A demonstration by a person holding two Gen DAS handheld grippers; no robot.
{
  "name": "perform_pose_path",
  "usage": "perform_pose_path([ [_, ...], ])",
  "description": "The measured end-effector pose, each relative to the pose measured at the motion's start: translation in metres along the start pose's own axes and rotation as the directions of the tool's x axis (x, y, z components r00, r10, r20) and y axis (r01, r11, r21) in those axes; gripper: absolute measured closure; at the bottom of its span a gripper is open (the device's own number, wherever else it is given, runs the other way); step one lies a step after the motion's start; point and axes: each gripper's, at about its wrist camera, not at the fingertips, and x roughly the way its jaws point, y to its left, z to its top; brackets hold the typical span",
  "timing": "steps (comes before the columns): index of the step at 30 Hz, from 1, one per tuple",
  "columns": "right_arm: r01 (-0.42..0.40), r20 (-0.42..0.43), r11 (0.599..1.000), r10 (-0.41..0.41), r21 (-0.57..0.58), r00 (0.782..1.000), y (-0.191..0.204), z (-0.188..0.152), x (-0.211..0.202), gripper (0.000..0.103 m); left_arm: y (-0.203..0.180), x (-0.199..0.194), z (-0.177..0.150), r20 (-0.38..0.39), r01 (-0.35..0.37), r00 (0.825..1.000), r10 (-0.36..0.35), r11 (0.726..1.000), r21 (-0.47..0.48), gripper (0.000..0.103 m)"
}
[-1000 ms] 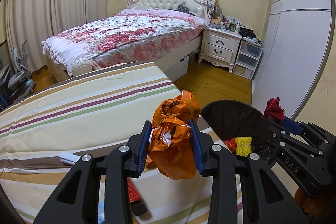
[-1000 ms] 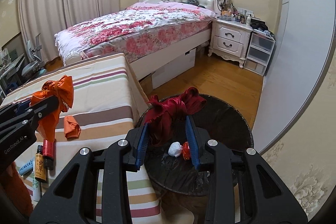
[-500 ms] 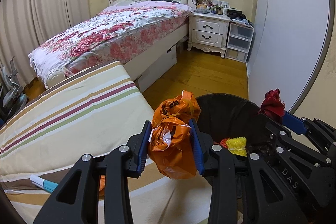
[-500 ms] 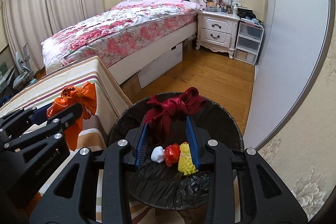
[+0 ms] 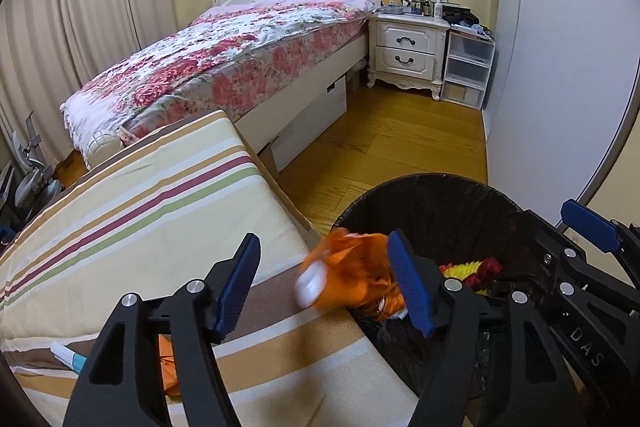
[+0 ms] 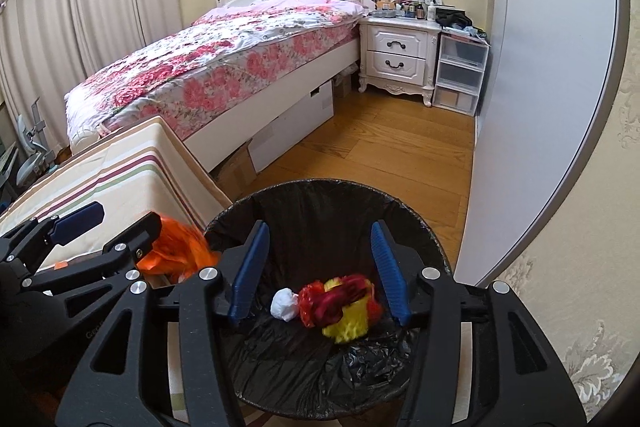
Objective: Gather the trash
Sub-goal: 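Move both open tools back to the remaining trash on the sheet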
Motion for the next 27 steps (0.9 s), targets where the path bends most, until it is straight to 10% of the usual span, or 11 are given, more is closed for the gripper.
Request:
perform_pose_path([
  [27,-0.11,-0.079,0.991,0.104,-0.082,0.991,0.061,-0.036,-0.022,0.045,0.097,-0.063,-0.039,-0.02,-0.095,0.995,0.093,0.988,-0.125,0.029],
])
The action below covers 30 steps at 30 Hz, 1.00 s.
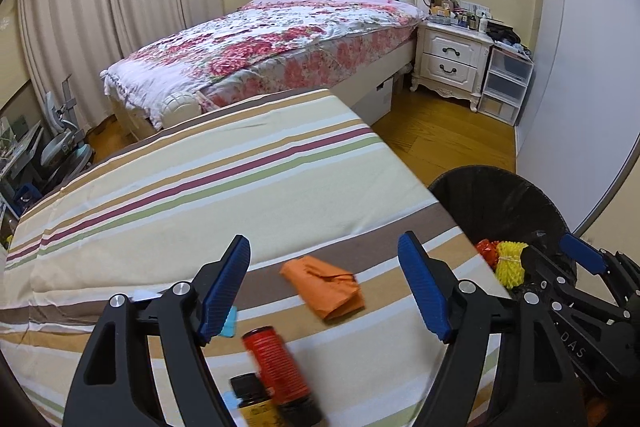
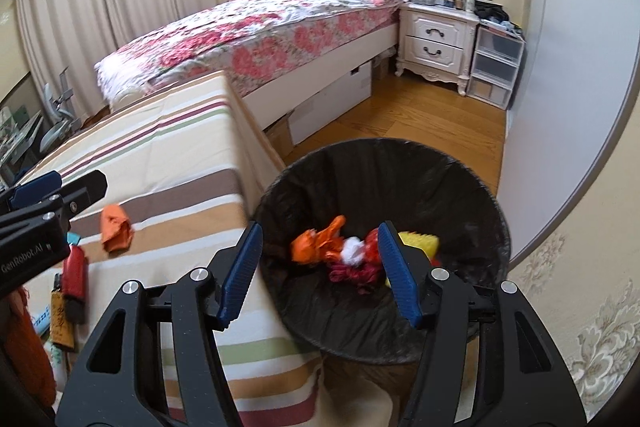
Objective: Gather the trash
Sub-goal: 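Move both open tools back to the remaining trash on the sheet, then grasp the red can with the right tool while the left tool grasps the blue-white tube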
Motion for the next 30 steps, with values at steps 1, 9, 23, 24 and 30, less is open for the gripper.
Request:
perform_pose_path([
  [1,-0.011,-0.004,1.0,0.011,-0.011,1.0,0.006,-0.002,-0.001,0.045,0.008,-0.002,-0.003,-0.002,-0.009,1.0,0.009,1.0,-0.01,0.029],
  [9,-0.095,-0.02,0.99,0.094,-0.099,0.995,0.057,-0.011,-0.013,0.045,0.076,-0.014,-0.032,-0.032,-0.093,0.995,0.09,0.991,-0.099,0.029],
  [23,-0.223,-0.087,0.931,0.207,-0.288,0.975,0.157,-0.028,-0.02,0.047,0.164,-0.03,-0.077,-0.088,-0.201,0.979,0.185,0.949,-0.242,0.029],
  [24,-0.23,-0.093,0.927,0.212,-0.297,0.973,0.162,-0.029,-0.02,0.05,0.167,-0.031,-0.08,-0.089,-0.203,0.979,0.186,0.948,-0.247,0.029],
  [30,-0.243,-0.127,0.907,0.211,-0.345,0.969,0.184,-0.031,-0.013,0.071,0.178,-0.034,-0.09,-0.096,-0.197,0.979,0.177,0.944,-0.266,0.029],
])
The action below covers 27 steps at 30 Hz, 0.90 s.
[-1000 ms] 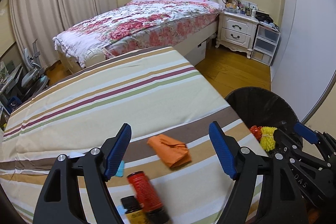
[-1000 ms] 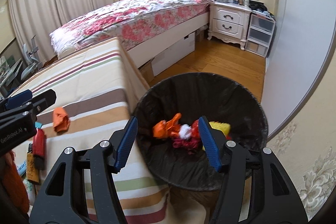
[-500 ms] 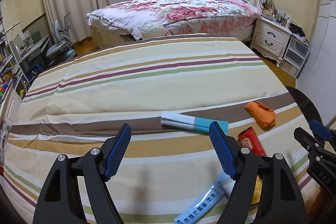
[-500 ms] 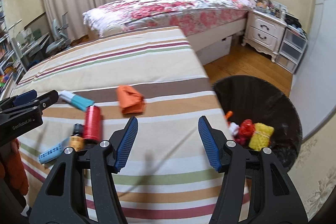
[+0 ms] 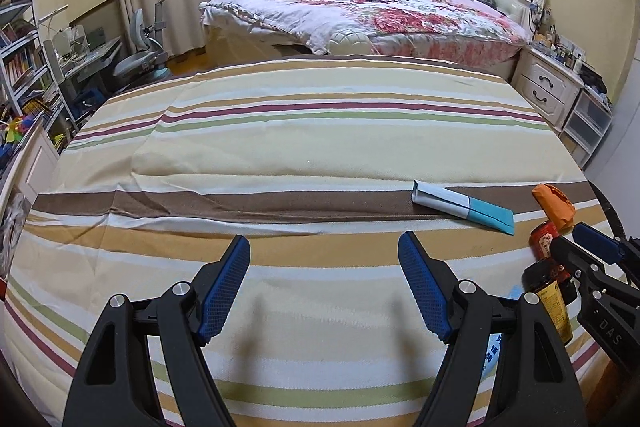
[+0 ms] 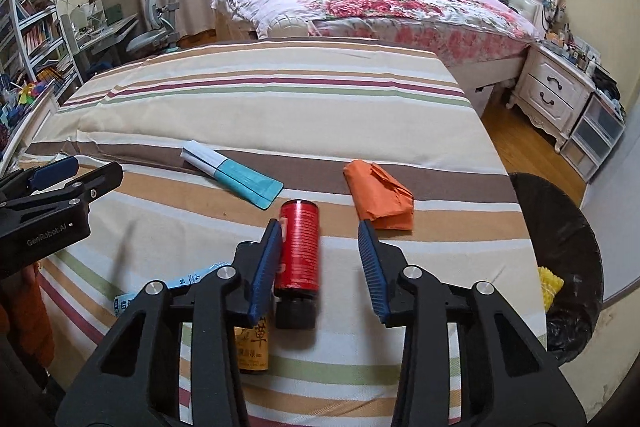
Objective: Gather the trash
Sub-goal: 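Grasp the red can with the right tool while the left tool grasps the blue-white tube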
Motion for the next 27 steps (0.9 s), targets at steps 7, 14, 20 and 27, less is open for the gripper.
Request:
perform_pose_path([
  [7,0.009,-0.028,1.0,-0.01,-0.021,1.0,0.007,-0.002,0.007,0.077,-0.002,-0.001,-0.004,-0.005,0.025,1.0,-0.025,1.0,0.007,0.029],
  [14,0.019,-0.026,1.0,-0.019,-0.014,0.999,0.004,-0.007,0.002,0.077,-0.01,-0.006,-0.008,-0.001,0.053,0.999,-0.053,0.998,0.037,0.029],
  [20,0.025,-0.018,1.0,-0.025,0.003,1.0,-0.005,-0.019,-0.008,0.077,-0.019,-0.013,-0.015,0.005,0.069,0.998,-0.07,0.995,0.07,0.029],
  [27,0.026,-0.015,0.999,-0.026,0.029,1.0,-0.013,-0.032,-0.013,0.077,-0.025,-0.017,-0.024,-0.006,0.093,0.996,-0.092,0.99,0.105,0.029],
])
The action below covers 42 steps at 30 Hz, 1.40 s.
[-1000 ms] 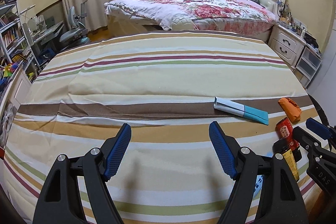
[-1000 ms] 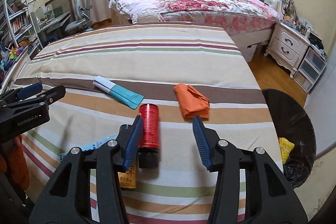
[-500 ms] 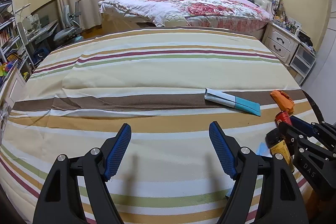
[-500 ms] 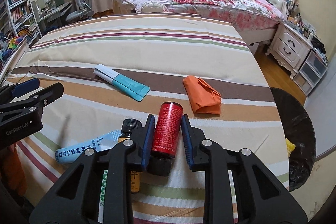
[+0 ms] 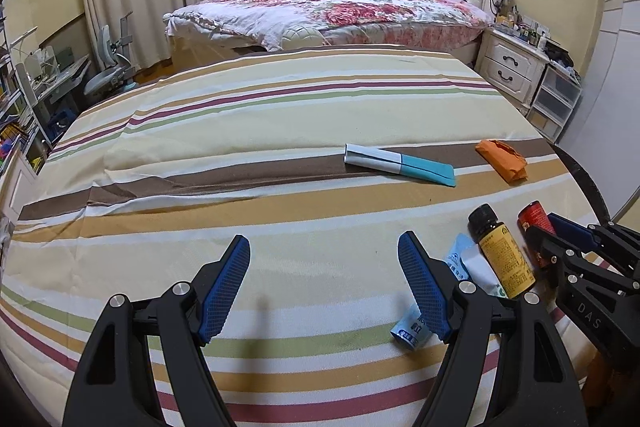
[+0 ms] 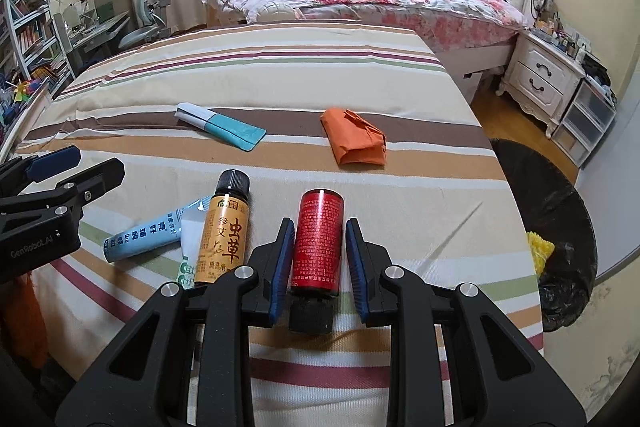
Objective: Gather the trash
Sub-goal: 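Grasp the red can with the right tool while the left tool grasps the blue-white tube, then carry the red can and blue-white tube over the bin and open both tools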
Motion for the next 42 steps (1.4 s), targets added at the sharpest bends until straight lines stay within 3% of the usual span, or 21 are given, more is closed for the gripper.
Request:
perform_pose_path([
  [20,0.015,-0.006,1.0,-0.015,-0.003,1.0,-0.001,-0.009,0.004,0.079,-0.023,0.0,-0.011,-0.02,0.099,0.995,-0.098,0.991,0.09,0.029],
  [27,0.015,-0.003,1.0,-0.015,0.004,1.0,-0.003,-0.01,0.002,0.079,-0.041,0.004,-0.02,-0.076,0.157,0.986,-0.147,0.976,0.149,0.03],
  [33,0.016,-0.002,1.0,-0.016,0.006,1.0,-0.003,-0.01,0.001,0.079,-0.05,0.01,-0.02,-0.075,0.142,0.989,-0.13,0.971,0.193,0.057],
  [38,0.014,-0.001,1.0,-0.014,0.007,1.0,-0.003,-0.012,0.001,0.079,-0.044,0.011,-0.018,-0.061,0.129,0.991,-0.12,0.977,0.17,0.08],
  [42,0.014,-0.001,1.0,-0.014,0.006,1.0,-0.003,-0.012,0.001,0.079,-0.035,0.012,-0.015,-0.064,0.13,0.99,-0.123,0.985,0.118,0.081],
])
